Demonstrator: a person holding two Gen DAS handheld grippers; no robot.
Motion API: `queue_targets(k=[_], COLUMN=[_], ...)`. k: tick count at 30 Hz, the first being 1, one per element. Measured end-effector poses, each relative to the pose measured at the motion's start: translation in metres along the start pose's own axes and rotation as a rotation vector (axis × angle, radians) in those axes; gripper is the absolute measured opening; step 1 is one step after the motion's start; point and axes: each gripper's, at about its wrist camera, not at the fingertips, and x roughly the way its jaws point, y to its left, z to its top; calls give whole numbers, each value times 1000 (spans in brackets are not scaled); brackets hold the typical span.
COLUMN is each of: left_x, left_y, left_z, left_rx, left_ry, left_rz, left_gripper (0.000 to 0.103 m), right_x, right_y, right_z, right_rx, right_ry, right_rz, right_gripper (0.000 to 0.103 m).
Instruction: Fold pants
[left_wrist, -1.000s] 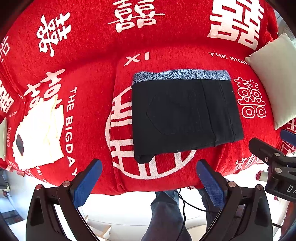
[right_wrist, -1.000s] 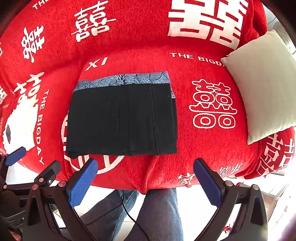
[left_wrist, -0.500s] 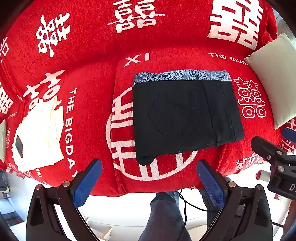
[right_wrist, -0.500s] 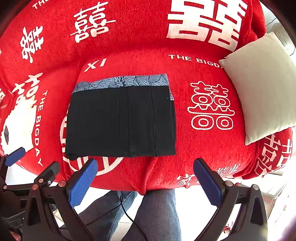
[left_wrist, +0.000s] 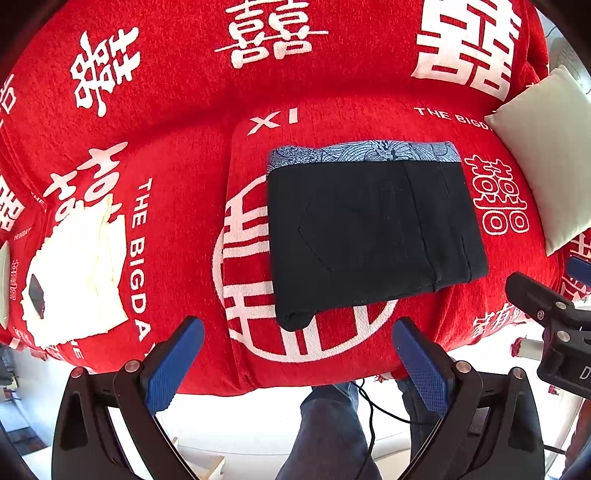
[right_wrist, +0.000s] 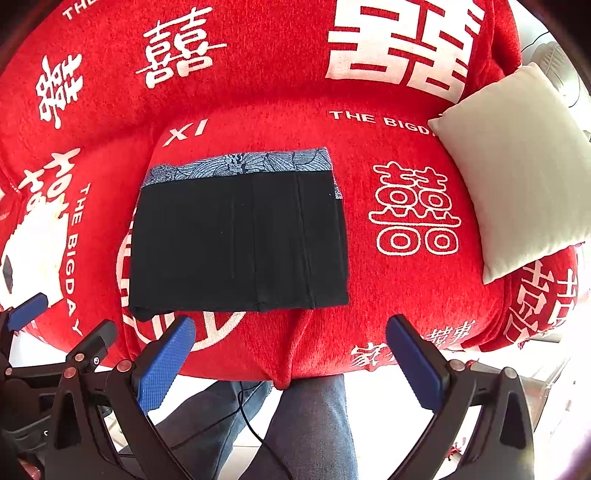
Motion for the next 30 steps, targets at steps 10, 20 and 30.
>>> queue_targets(k=[10, 20, 30], left_x=[2, 1, 7], left_y=[3, -2, -10], left_z=[1, 8, 9], left_rx=[-6, -2, -51], left_ry=[-6, -25, -23], left_rz=[-9, -17, -8], left_gripper=[102, 102, 102], right_x=[0, 3, 16], right_y=[-1, -1, -6], right_z=[1, 11, 21], right_rx=[14, 0, -46], right_ry=[1, 0, 26], right_rz=[-22, -17, 12], right_gripper=[103, 103, 103])
